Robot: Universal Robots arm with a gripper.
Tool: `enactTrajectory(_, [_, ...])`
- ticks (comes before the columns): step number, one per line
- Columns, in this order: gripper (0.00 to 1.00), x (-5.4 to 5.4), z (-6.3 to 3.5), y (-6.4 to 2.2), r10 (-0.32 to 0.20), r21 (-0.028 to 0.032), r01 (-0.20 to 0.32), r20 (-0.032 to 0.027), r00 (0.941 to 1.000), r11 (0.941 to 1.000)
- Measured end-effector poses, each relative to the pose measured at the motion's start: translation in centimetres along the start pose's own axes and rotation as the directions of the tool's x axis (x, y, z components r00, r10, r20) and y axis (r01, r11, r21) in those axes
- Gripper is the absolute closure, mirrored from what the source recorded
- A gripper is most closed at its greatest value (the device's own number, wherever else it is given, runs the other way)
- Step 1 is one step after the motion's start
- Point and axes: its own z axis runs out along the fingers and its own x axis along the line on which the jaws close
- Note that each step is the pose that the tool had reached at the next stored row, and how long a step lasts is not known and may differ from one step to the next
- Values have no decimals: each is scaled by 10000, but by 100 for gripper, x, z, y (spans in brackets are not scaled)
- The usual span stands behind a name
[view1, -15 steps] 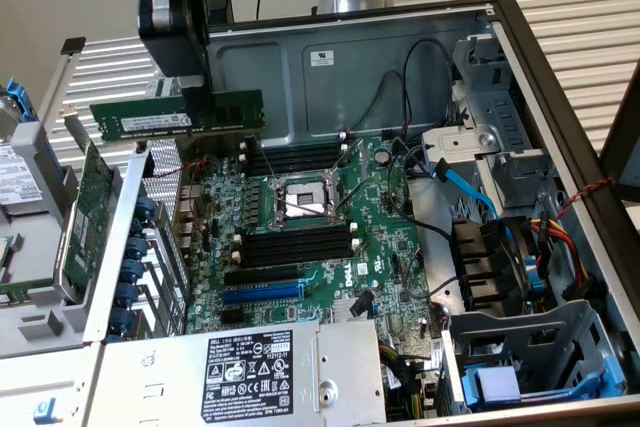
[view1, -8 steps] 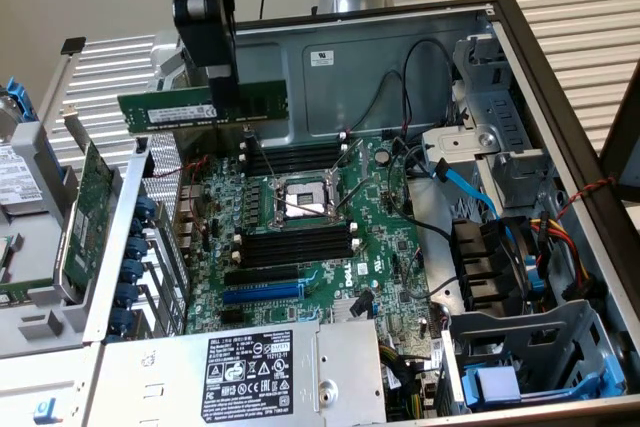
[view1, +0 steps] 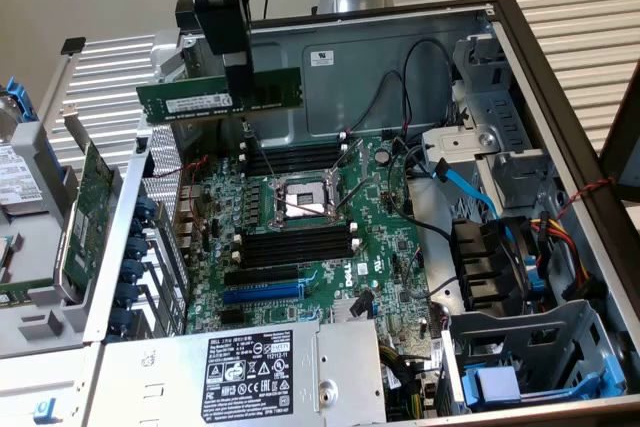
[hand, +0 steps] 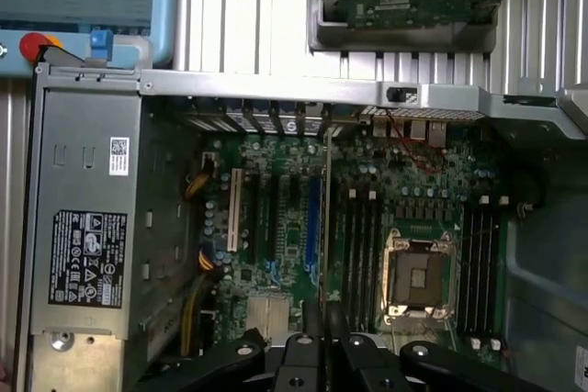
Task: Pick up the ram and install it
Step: 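Pick up the ram and move it above insertion slot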
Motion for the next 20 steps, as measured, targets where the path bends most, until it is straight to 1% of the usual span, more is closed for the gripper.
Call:
enactTrajectory(3, [87,-24,11,-44,3,4,-3,34,10000,10000])
enactTrajectory(9, [87,-88,14,-92,2,31,-3,122,9999,10000])
enactTrajectory(15, [87,-167,18,-151,2,83,-3,143,9999,10000])
enactTrajectory(20, [87,-237,29,-210,2,99,-3,152,9999,10000])
